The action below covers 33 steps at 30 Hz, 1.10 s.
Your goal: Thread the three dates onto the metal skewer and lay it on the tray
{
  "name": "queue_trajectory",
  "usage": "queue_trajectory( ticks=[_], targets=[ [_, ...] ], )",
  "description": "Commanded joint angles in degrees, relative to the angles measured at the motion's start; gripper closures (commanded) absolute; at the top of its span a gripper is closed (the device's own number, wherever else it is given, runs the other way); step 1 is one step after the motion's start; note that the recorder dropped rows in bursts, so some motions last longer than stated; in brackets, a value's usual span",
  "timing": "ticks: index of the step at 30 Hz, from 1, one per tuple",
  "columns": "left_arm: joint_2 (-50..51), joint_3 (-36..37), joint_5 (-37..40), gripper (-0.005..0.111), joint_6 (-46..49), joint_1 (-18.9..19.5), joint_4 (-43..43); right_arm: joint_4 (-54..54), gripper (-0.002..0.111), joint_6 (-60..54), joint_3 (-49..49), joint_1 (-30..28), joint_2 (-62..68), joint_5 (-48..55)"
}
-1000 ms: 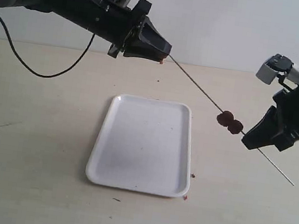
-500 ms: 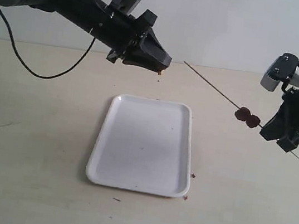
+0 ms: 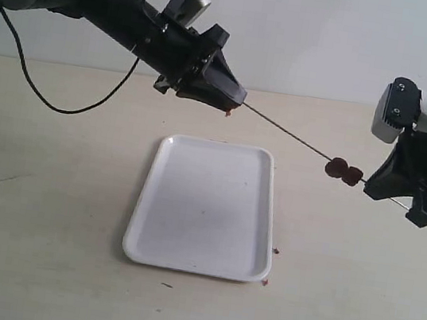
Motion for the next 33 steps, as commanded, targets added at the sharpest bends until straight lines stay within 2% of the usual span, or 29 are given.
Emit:
queue_trajectory(
  ticks=[1,21,26,33],
  targets=[
    [-0.85,-0.14,0.04,0.077,0.62,0.09,-0.21,0.96,0.108,-1.71,0.07,0.03,-0.49,-1.60],
    [-1.36,-0.14,0.04,0.077,-0.27,-0.02,0.01,-1.06,0.108,-3.34,0.07,0.03,2.51,-6.52],
    [-1.36,-0.14,0.04,0.077,0.16,-0.02,2.22,0.52,0.108,-3.68,0.07,0.03,2.74,-7.60],
    [-1.36,-0.14,0.04,0.077,1.50,-0.02,1.20,0.77,0.108,-5.03,0.07,0.03,1.77,-5.19]
  ],
)
